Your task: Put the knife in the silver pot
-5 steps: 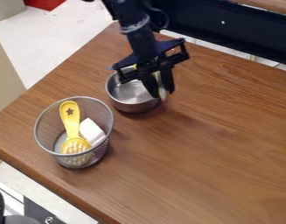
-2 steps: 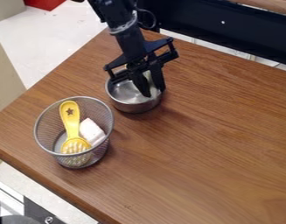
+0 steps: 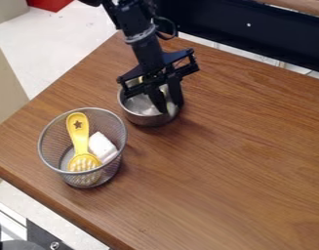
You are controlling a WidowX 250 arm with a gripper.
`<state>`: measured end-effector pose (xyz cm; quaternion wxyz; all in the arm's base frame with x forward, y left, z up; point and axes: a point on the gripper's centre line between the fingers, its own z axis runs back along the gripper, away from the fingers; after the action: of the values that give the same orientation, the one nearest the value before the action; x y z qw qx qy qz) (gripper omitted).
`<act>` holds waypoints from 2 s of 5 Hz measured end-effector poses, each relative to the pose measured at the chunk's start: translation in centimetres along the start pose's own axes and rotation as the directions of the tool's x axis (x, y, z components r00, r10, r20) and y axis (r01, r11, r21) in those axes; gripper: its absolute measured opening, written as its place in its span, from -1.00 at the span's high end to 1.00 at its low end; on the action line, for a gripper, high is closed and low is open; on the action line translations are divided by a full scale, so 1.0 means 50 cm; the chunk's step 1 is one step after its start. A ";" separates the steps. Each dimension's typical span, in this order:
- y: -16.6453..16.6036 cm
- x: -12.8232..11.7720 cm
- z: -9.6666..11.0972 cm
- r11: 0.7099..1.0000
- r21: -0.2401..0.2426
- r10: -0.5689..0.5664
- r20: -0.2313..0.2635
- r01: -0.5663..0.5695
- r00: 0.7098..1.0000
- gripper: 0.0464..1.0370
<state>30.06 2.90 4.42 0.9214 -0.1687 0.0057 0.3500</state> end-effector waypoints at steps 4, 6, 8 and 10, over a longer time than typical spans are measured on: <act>-0.017 0.013 0.018 0.999 0.019 0.029 0.053 -0.030 0.998 -0.93; -0.067 0.030 0.060 0.996 0.094 -0.019 0.248 -0.004 0.969 -0.93; -0.147 0.045 0.061 0.948 0.263 -0.233 0.189 0.180 0.954 -0.93; -0.207 -0.006 0.015 0.902 0.279 -0.369 0.105 0.329 0.923 -0.93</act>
<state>36.46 -4.30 8.32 0.9808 -0.0188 -0.0511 0.1871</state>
